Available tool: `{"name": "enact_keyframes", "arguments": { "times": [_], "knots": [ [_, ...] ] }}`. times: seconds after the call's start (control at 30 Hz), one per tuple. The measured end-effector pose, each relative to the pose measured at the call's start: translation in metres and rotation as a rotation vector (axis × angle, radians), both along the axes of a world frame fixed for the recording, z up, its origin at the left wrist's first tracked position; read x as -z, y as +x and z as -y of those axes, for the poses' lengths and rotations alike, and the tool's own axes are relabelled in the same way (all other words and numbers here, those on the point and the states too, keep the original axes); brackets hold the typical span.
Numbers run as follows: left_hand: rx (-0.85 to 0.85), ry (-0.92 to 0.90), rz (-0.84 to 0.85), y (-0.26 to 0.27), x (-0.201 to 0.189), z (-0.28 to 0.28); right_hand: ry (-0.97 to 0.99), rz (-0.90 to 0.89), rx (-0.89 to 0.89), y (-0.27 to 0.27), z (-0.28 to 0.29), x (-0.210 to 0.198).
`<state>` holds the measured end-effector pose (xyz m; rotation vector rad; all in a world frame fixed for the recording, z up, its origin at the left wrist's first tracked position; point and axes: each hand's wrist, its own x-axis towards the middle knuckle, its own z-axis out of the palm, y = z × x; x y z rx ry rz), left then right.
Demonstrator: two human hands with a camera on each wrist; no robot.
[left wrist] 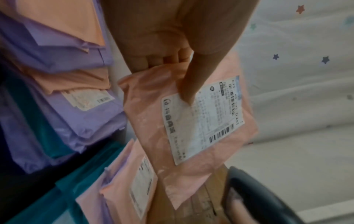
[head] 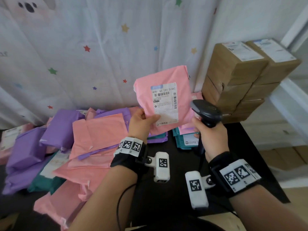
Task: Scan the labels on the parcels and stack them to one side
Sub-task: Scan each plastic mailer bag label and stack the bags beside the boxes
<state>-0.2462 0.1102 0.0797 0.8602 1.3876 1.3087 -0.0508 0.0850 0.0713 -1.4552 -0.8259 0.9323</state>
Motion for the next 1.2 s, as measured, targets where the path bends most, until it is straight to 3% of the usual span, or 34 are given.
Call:
{"name": "enact_keyframes", "arguments": {
  "times": [0.37, 1.2],
  "knots": [
    [-0.072, -0.017, -0.275, -0.001, 0.003, 0.001, 0.05, 0.102, -0.353, -0.019, 0.011, -0.009],
    [-0.091, -0.095, -0.358, 0.002, 0.015, -0.009, 0.014, 0.117, -0.35, -0.013, 0.006, -0.009]
  ]
}}
